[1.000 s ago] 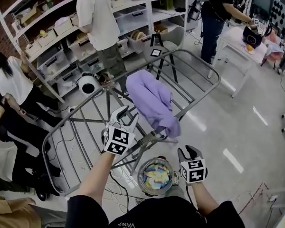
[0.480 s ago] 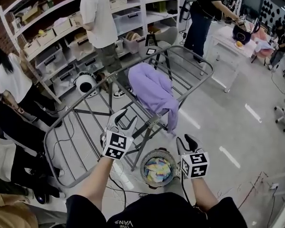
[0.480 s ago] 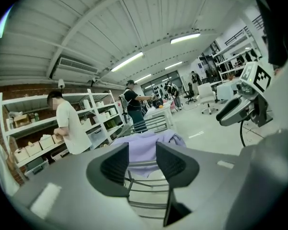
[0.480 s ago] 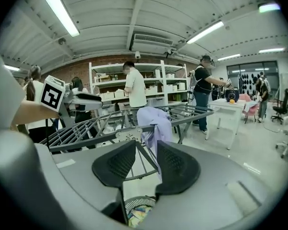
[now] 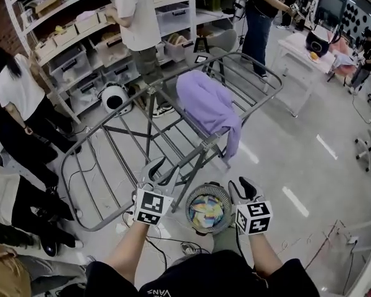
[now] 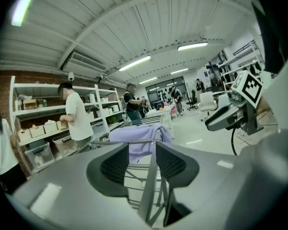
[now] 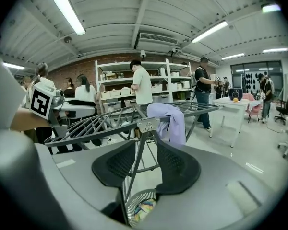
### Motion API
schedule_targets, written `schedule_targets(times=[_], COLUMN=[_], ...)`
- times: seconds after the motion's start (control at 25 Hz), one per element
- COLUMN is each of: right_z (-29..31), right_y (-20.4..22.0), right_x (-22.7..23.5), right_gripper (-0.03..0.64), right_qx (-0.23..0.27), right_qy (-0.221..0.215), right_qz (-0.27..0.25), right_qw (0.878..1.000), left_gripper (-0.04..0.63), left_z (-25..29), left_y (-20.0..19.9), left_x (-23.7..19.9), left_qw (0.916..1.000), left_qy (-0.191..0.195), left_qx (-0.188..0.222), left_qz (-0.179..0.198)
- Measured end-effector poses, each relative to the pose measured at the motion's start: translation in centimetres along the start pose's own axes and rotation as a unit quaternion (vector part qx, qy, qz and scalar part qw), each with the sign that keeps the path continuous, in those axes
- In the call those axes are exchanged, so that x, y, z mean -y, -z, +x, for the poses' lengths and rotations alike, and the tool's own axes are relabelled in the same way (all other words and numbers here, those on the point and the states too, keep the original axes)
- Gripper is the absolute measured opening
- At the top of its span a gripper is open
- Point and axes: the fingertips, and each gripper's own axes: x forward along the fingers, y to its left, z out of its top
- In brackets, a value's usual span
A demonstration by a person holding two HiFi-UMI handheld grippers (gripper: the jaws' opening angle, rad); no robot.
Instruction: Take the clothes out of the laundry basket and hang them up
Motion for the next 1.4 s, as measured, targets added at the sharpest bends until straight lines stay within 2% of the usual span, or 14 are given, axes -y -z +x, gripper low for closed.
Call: schedule_targets(times=[0.2, 0.36, 0.56, 0.84, 0.96, 1.12, 1.28, 1.4], right_z=[0.6, 0.7, 1.4, 3.0, 3.6, 4.7, 6.0, 6.6], right_y=[1.9, 4.4, 6.5, 12.6, 16.0, 20.9, 26.2, 29.8], right_x=[-1.3, -1.3, 0.2, 2.0, 2.7, 3.7, 5.0, 5.5], right_gripper=[0.159, 0.177, 0.191, 0.198, 0.199, 0.201, 0.199, 0.199], right_qx=[-0.032, -0.071, -0.1, -0.148, -0.174, -0.208, -0.238, -0.251], right_qy=[-0.038, -0.077, -0.113, -0.15, -0.156, -0.167, -0.18, -0.183], right_qz=[-0.014, -0.028, -0.039, -0.041, -0.031, -0.024, -0.012, -0.005], right_qw=[0.999, 0.994, 0.988, 0.977, 0.972, 0.963, 0.955, 0.951], left_gripper=[0.147, 0.147, 0.147, 0.147, 0.149, 0.149, 0.152, 0.154], left_z=[-1.3, -1.9, -0.7, 1.6, 2.3, 3.6, 5.3, 6.1], left_y=[3.0, 5.6, 8.6, 14.4, 18.2, 24.3, 31.0, 35.8], left_x=[1.4, 3.8, 7.9, 13.6, 16.0, 19.0, 22.3, 24.7], left_qw=[0.9995, 0.9975, 0.9926, 0.983, 0.9755, 0.9608, 0.9414, 0.9255], left_qy=[-0.003, -0.017, -0.016, -0.008, 0.006, 0.025, 0.057, 0.087], left_qx=[-0.028, -0.051, -0.086, -0.139, -0.177, -0.235, -0.296, -0.34], left_qz=[-0.015, -0.047, -0.084, -0.12, -0.131, -0.145, -0.151, -0.143])
